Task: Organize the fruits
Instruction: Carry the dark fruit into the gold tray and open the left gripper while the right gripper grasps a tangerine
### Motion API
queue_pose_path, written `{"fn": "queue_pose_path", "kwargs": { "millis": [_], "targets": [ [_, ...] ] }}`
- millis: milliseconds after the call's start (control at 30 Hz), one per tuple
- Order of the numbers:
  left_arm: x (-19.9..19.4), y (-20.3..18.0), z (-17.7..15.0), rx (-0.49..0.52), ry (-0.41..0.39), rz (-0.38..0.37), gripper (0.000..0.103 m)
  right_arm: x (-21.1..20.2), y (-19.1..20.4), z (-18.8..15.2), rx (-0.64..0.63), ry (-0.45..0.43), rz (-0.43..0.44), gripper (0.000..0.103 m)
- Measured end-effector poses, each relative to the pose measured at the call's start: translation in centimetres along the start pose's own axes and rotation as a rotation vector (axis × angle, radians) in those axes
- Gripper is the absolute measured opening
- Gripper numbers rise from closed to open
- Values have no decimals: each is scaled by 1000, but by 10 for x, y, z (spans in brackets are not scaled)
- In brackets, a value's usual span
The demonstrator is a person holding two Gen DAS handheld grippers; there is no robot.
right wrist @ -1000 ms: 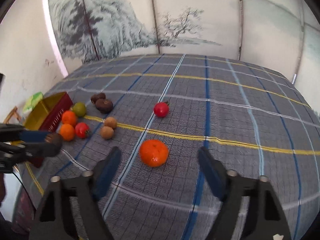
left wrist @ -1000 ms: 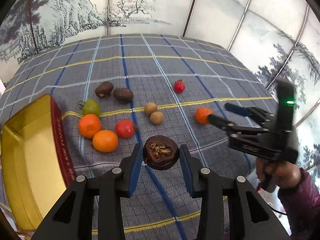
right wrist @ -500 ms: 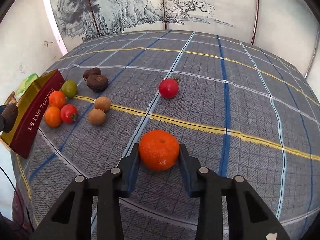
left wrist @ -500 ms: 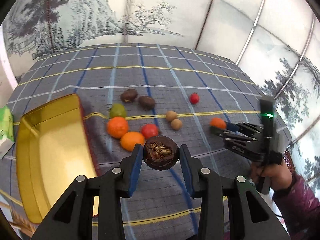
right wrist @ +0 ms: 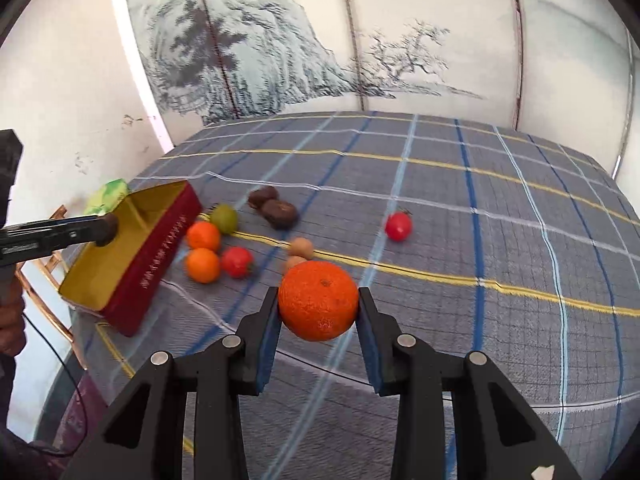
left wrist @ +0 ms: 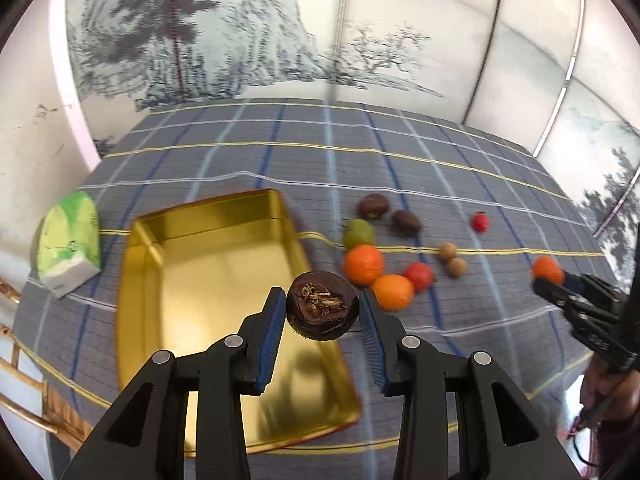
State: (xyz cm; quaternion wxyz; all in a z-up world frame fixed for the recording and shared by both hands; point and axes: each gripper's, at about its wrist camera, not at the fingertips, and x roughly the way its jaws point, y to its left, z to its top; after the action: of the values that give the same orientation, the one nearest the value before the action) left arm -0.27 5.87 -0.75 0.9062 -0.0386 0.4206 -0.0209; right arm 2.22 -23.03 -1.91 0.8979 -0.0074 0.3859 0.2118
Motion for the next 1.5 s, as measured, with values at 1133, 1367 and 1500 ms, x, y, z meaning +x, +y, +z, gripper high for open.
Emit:
{"fn": "queue_pose_path", "kwargs": {
  "millis": [1133, 1367, 1500],
  "targets": [
    [95, 112, 35, 45, 139, 292, 39, -2, 21, 2, -43, 19, -2, 34],
    [116, 131, 43, 47, 174, 324, 39, -1, 27, 2, -56, 29, 3, 34],
    [120, 134, 49, 64, 171, 336, 39, 0, 32, 3, -64, 32, 6, 34]
  ]
}}
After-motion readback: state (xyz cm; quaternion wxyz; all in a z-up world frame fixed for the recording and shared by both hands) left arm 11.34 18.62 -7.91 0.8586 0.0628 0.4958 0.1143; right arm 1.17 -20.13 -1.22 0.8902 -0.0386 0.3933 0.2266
